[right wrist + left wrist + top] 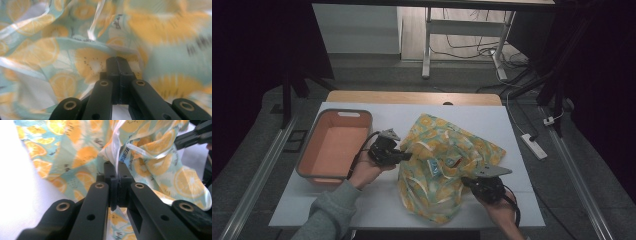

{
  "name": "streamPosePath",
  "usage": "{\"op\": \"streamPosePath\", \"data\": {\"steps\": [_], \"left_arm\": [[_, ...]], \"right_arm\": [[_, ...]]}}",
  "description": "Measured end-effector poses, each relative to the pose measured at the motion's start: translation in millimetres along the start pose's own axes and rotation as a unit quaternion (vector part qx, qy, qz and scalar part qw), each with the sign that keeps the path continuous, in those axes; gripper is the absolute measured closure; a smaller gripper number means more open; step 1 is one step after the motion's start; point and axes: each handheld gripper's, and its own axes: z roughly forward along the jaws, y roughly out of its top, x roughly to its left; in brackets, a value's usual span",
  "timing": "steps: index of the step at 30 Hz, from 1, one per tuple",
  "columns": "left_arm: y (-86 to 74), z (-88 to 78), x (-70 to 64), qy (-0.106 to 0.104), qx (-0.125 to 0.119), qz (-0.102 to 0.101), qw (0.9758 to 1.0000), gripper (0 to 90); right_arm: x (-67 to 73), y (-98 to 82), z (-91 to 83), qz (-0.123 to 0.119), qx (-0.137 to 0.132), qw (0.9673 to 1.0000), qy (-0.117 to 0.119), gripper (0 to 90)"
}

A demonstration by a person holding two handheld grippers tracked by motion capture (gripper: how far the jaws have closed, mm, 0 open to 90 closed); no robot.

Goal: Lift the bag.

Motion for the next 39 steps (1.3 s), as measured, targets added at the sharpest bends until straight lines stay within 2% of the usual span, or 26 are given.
{"op": "streamPosePath", "data": {"steps": [4,7,11,15,20,24,27,31,33,34,37,39], "left_arm": [[-2.1,-16.2,2.9,-0.004,-0.018,-0.007,0.9998,88.6],[-4.2,-29.1,5.2,-0.012,-0.032,-0.016,0.9993,88.7],[-8.6,-50.8,5.8,-0.022,-0.053,-0.025,0.9981,88.7],[-12.5,-85.6,4.5,-0.035,-0.094,-0.029,0.9945,88.8],[-14.1,-112.6,-5.1,-0.027,-0.121,-0.016,0.9922,88.9],[-10.3,-125.5,-12.8,-0.023,-0.136,-0.003,0.9904,88.9],[-5.4,-135.7,-16.5,-0.019,-0.152,0.004,0.9881,88.9],[3.6,-151.2,-17.0,-0.018,-0.178,0.005,0.9838,89.0],[10.2,-161.2,-17.8,-0.011,-0.191,0.009,0.9814,89.0],[12.7,-164.6,-18.0,-0.01,-0.196,0.011,0.9804,88.9],[24.7,-180.9,-19.4,-0.007,-0.222,0.015,0.975,89.0],[31.6,-189.3,-20.4,-0.009,-0.235,0.017,0.9719,89.0]], "right_arm": [[-5.4,4.3,-25.4,0.004,-0.049,0.9985,-0.022,90.0],[-13.3,10.0,-43.3,0.007,-0.088,0.9952,-0.041,90.0],[-20.0,19.4,-66.3,0.008,-0.132,0.9898,-0.053,90.0],[-22.3,28.7,-86.8,0.004,-0.162,0.985,-0.06,90.0],[-23.5,51.0,-115.4,-0.002,-0.211,0.9758,-0.057,90.0],[-21.1,70.0,-129.6,-0.013,-0.236,0.9701,-0.057,90.0],[-19.7,84.2,-139.7,-0.022,-0.257,0.9646,-0.055,90.0],[-18.4,102.3,-154.5,-0.027,-0.285,0.9568,-0.049,90.0],[-18.6,111.1,-163.1,-0.03,-0.302,0.9518,-0.048,90.0],[-18.9,116.8,-169.3,-0.033,-0.312,0.948,-0.052,90.0],[-23.2,129.1,-181.8,-0.028,-0.332,0.9411,-0.057,90.0],[-29.8,136.2,-186.6,-0.019,-0.348,0.9359,-0.052,90.0]]}}
